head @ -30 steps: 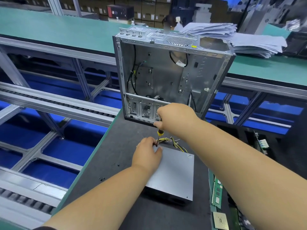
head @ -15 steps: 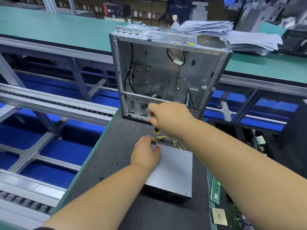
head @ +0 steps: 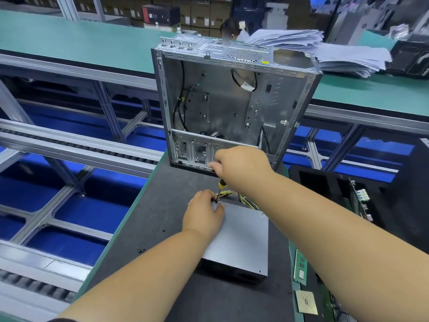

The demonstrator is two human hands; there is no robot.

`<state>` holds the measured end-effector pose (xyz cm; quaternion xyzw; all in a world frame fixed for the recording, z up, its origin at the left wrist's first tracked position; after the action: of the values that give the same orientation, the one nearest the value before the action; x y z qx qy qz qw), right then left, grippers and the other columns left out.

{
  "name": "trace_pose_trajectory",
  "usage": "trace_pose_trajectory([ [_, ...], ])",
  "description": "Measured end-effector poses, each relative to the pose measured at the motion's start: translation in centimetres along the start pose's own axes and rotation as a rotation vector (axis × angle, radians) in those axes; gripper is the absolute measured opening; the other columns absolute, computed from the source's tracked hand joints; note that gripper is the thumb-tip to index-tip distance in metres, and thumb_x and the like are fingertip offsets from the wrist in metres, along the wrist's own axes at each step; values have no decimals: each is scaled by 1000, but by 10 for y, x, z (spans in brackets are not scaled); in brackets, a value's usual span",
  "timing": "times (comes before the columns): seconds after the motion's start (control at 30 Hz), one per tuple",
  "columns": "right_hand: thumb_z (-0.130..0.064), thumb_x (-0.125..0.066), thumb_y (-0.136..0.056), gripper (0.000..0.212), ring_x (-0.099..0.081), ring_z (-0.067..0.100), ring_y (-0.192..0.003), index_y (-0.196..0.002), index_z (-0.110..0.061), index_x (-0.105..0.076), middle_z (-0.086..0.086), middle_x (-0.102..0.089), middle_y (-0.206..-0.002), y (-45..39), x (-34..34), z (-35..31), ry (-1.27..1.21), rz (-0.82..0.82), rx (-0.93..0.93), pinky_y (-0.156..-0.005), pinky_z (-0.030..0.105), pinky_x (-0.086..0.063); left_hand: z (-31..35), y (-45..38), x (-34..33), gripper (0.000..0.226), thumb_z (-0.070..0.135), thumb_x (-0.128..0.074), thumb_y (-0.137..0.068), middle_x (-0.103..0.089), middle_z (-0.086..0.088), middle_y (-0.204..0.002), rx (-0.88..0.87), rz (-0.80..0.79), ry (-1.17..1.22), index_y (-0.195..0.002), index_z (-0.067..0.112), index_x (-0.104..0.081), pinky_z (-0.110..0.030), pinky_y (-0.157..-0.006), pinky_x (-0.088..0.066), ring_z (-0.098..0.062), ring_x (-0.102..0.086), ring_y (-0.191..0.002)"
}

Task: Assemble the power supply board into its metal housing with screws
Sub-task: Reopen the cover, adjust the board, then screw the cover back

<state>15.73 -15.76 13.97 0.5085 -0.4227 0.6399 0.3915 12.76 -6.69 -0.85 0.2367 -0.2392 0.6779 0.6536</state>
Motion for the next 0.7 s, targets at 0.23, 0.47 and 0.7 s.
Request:
trace_pose_trajectory([
  [0.23, -23, -48, -90, 15, -50, 24, -69, -95, -17, -35, 2, -52, -80, -5, -2, 1, -285, -121, 19, -53, 33, -32, 0, 0, 0, 10, 31, -59, -91, -51, 6, -99, 1, -5, -11, -89, 24, -51, -31, -72, -40, -21, -51, -97],
  [0.47, -49, -45, -98, 39, -42, 19, -59, -75, -17, -43, -3, -44, -67, -10, 2, -4, 38, -93, 0, -48, 25, -26, -1, 0, 0, 10, 33, -58, -91, -49, 8, -99, 16, -9, -16, -89, 27, -50, -31, -72, -41, -21, -51, -97],
  [0.7, -47, -34, -98, 41, -49, 24, -70, -75, -16, -47, -1, -48, -76, -8, -1, 4, -78, -90, -109, -55, 28, -29, -1, 0, 0, 10, 33, -59, -91, -51, 7, -100, 5, -7, -8, -89, 27, -51, -31, -74, -43, -20, -52, -98],
])
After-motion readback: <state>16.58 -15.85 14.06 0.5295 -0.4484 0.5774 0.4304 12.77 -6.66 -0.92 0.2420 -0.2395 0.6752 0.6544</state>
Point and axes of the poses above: each hand's wrist, its own y-axis away from the middle knuckle, its own x-axis out of the back of the hand, z = x × y, the point moved 6 cm from there along -y, towards the middle knuckle
